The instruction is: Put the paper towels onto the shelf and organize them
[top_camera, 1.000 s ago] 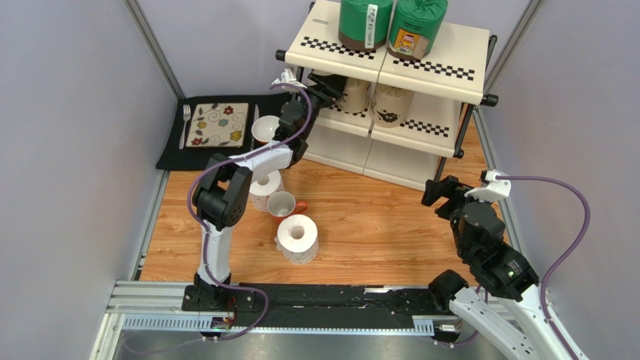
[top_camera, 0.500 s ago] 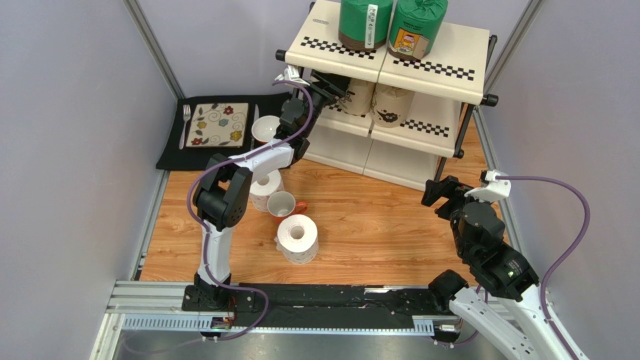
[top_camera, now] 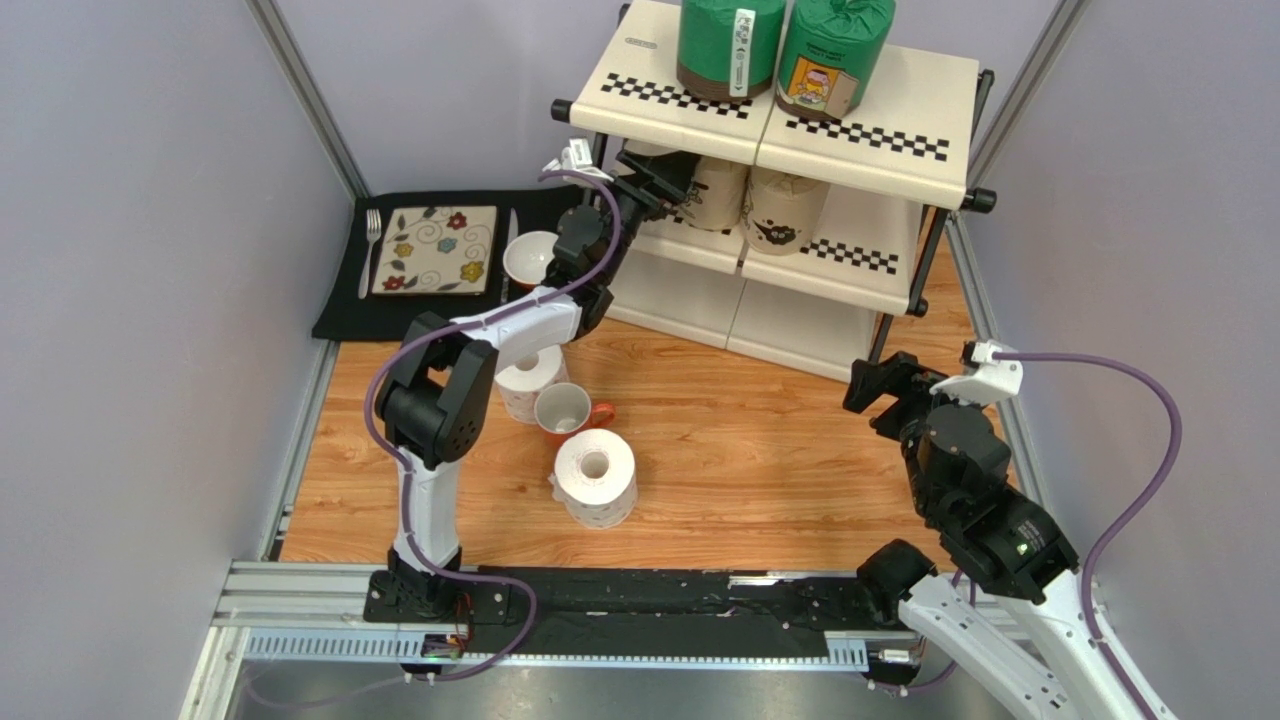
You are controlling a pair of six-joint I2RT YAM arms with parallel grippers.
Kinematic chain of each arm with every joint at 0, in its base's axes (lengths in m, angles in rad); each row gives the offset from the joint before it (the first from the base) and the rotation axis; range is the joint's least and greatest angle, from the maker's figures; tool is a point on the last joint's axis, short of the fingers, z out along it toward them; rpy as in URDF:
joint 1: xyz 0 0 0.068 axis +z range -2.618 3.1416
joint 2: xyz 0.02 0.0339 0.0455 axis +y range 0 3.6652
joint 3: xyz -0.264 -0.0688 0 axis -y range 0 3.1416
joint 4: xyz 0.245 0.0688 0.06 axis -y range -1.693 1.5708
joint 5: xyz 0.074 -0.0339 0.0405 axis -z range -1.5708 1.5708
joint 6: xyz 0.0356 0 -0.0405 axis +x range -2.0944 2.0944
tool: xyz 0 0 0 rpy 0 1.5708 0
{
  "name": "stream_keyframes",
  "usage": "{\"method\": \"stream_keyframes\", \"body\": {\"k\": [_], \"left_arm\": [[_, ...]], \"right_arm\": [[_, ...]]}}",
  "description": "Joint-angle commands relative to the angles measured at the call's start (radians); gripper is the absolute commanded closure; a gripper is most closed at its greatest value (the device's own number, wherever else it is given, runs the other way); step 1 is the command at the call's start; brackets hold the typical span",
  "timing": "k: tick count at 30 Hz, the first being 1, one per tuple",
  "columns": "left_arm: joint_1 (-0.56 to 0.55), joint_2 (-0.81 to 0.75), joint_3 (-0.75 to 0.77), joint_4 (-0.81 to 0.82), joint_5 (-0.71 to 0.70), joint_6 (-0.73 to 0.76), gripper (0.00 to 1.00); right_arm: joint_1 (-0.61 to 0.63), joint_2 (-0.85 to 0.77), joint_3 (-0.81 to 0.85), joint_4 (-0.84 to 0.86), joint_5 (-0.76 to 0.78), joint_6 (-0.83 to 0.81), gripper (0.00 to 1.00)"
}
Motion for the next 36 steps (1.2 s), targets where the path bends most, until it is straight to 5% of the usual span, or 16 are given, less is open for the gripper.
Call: {"method": "stream_keyframes", "body": {"k": [1,12,20,31,36], "left_arm": [[0.010,-0.098,-0.045,0.073,-0.023,0.006,0.01],[0.031,-0.250,-0.233,0.110,-0.026,0.023,0.01],[0.057,-0.555,-0.626,0.081,-0.015,0.069,0.01],[0.064,-1.152,-0.746,-0.867,-0.095,0.423,0.01],[0.064,-1.269,-0.778,-1.146,-0.136,0.463,0.01]], "right_arm": [[0.000,-0.018,0.004,0.006,0.007,0.019,0.16],[0.000,-0.034,0.011,-0.019,0.007,0.036,0.17],[0.000,-0.043,0.048,-0.045,0.024,-0.016,0.16],[0.022,0.202,0.151,0.017,-0.377,-0.050,0.21],[0.306,0.372,0.179,0.072,-0.225,-0.016,0.21]]}}
